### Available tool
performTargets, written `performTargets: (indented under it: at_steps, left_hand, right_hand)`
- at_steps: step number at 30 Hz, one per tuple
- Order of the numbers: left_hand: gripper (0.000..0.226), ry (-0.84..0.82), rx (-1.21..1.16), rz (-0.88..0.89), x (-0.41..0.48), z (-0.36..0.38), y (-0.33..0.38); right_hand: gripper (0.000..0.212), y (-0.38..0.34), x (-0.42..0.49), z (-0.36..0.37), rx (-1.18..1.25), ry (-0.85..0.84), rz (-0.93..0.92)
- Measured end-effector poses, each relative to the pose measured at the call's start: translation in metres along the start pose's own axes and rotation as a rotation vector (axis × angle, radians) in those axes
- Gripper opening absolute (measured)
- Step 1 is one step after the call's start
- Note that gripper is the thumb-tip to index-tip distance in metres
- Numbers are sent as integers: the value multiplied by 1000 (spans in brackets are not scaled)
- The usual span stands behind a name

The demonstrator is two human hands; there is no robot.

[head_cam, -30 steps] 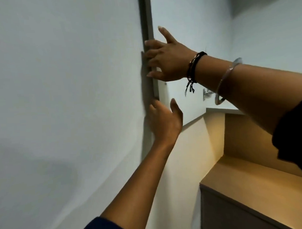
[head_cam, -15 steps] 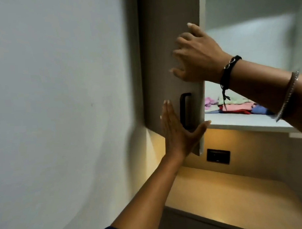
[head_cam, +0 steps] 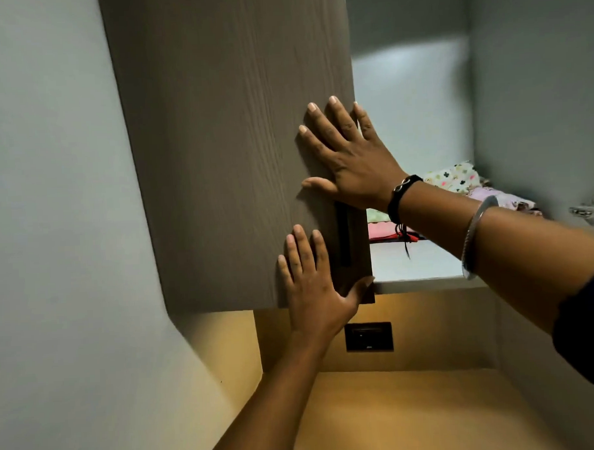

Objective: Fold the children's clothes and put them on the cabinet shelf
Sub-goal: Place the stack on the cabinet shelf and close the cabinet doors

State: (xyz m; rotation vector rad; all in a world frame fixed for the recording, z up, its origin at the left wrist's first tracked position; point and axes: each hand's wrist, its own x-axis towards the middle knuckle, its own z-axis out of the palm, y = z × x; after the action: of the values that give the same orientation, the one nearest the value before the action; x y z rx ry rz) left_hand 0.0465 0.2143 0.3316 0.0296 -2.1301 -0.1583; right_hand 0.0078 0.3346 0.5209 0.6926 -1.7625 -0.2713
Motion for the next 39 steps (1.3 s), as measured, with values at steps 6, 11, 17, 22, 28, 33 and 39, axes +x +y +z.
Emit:
performTargets:
  at_steps: [6, 11, 17, 22, 28, 33, 39]
  left_hand:
    - [106, -11, 19, 16, 4, 6, -6]
    - [89, -98, -75, 48, -5, -28, -10]
    - [64, 81, -333, 17, -30, -106, 10]
    - [64, 130, -503, 235, -46, -177, 89]
    - [64, 197, -615, 593, -54, -258, 208]
    - [65, 283, -462, 846, -55, -298, 310]
    - [79, 226, -164, 1012, -61, -303, 420]
  right_hand:
    - [79, 2, 2, 9, 42, -1, 0]
    - [76, -7, -28, -16, 101, -177, 5]
    - [67, -21, -112, -103, 155, -306, 142]
    - [35, -17, -194, -217, 137, -281, 164]
    - [37, 35, -287, -327, -36, -29, 272]
    - [21, 97, -371, -367, -176, 344, 529]
    - [70, 151, -432, -312, 904, 269, 1225]
